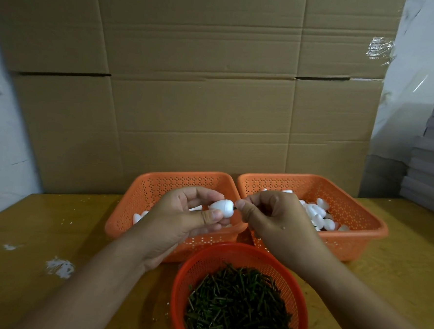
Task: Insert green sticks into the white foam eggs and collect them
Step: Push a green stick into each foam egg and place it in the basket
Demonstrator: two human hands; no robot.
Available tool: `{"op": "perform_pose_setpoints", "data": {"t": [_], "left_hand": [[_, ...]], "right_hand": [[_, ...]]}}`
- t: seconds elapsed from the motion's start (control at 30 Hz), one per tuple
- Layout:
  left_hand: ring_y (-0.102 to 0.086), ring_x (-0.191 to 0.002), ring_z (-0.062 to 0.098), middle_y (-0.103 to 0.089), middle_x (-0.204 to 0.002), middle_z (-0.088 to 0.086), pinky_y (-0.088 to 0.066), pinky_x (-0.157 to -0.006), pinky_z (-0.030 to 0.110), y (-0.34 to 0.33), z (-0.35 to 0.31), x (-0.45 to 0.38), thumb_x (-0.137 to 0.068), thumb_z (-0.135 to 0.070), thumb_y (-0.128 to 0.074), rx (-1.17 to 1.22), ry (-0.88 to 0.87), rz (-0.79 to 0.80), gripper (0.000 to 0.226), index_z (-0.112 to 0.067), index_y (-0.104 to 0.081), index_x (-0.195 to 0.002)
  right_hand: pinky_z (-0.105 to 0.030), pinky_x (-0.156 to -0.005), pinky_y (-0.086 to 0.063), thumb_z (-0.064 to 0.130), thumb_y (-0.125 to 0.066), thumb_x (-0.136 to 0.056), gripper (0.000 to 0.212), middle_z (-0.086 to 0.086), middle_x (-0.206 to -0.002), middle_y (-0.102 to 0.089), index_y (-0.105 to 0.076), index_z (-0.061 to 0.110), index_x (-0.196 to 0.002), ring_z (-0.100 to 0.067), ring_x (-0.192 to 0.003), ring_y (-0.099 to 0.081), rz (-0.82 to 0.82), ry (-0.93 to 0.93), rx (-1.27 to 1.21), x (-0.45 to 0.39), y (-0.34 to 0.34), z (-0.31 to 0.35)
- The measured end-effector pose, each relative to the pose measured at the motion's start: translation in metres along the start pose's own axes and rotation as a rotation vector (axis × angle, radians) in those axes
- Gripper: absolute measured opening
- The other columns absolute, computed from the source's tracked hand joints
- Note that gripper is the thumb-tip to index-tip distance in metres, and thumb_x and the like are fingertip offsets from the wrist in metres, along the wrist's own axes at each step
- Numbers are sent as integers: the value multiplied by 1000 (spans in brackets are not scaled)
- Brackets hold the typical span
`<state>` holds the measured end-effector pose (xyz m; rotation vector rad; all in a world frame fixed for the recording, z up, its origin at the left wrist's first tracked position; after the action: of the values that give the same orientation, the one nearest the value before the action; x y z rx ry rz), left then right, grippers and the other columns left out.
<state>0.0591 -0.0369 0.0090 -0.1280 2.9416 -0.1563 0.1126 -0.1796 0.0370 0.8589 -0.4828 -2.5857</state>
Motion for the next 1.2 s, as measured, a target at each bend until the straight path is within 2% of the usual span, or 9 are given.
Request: {"op": "perform_pose_setpoints", "data": {"t": [0.17,0.37,0.53,0.63,0.7,0.8,0.93,1.1,1.2], "left_hand": [[-75,-95,29,-76,-107,9,-59,-74,23,1,-2,-1,-69,-15,-80,-33,-33,-29,19,-20,-79,-87],[-75,-94,30,-76,-105,10,-59,-75,25,4,0,-2,-69,-11,-79,-63,-47,-29,24,-13,-75,-93],[-74,-98,29,-75,-110,9,-61,-78,31,8,-6,-2,-72,-14,-79,-138,-59,-22,33,-10,-72,-103],[-73,-98,31,-75,-110,9,-61,-81,35,12,-11,-2,-71,-17,-80,-123,-70,-31,42,-13,-69,-111],[-72,-96,28,-75,-108,10,-60,-80,33,11,-11,-2,-71,-19,-81,-91,-70,-27,47,-14,-67,-115],[-72,-95,26,-74,-108,12,-60,-78,31,11,-10,-3,-76,-15,-85,-65,-66,-25,45,-14,-67,-117],[-72,-91,25,-73,-111,17,-59,-73,29,11,-11,-3,-75,-18,-79,-45,-72,-25,45,-12,-66,-118],[-73,-96,22,-75,-108,12,-58,-74,29,14,-9,-4,-72,-32,-82,-63,-88,-57,50,-12,-67,-115],[-73,-96,21,-75,-107,11,-58,-74,29,15,-7,-5,-70,-35,-82,-64,-83,-59,45,-16,-71,-110]], "right_hand": [[-24,-47,-37,26,-65,-95,37,-17,-58,-61,-61,18,-59,-7,-45,-47,-1,-18,27,2,-2,1],[-33,-47,-39,29,-63,-96,38,-19,-57,-60,-60,20,-58,-13,-45,-49,21,-47,1,3,-5,-1],[-24,-48,-42,29,-64,-96,36,-1,-52,-59,-63,20,-61,-9,-46,-53,60,-116,-98,2,-8,-8],[-18,-48,-43,26,-65,-95,30,3,-54,-62,-69,16,-67,-7,-48,-54,144,-156,-189,3,-15,-10],[-19,-51,-44,26,-66,-94,27,2,-57,-63,-72,15,-71,-8,-53,-55,192,-183,-244,4,-19,-12],[-19,-56,-47,30,-66,-93,25,1,-64,-66,-75,13,-78,-9,-63,-58,257,-219,-275,7,-26,-14],[-17,-57,-49,19,-66,-94,14,1,-76,-74,-76,13,-86,-4,-69,-63,316,-243,-321,12,-35,-14],[-19,-59,-48,19,-67,-94,14,-1,-74,-70,-74,11,-86,-6,-67,-61,272,-249,-381,13,-37,-13],[-21,-58,-47,20,-69,-92,15,-6,-70,-65,-74,10,-82,-10,-63,-57,228,-249,-382,11,-33,-15]]}}
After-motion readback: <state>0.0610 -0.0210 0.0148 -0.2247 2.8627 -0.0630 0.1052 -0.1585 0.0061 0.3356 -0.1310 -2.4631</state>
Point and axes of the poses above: each hand's wrist, its own x-axis away from the middle knuckle, its own y-axis out of the back of the hand, z = x × y, the point moved 10 cm from there along -x, towards the middle knuckle
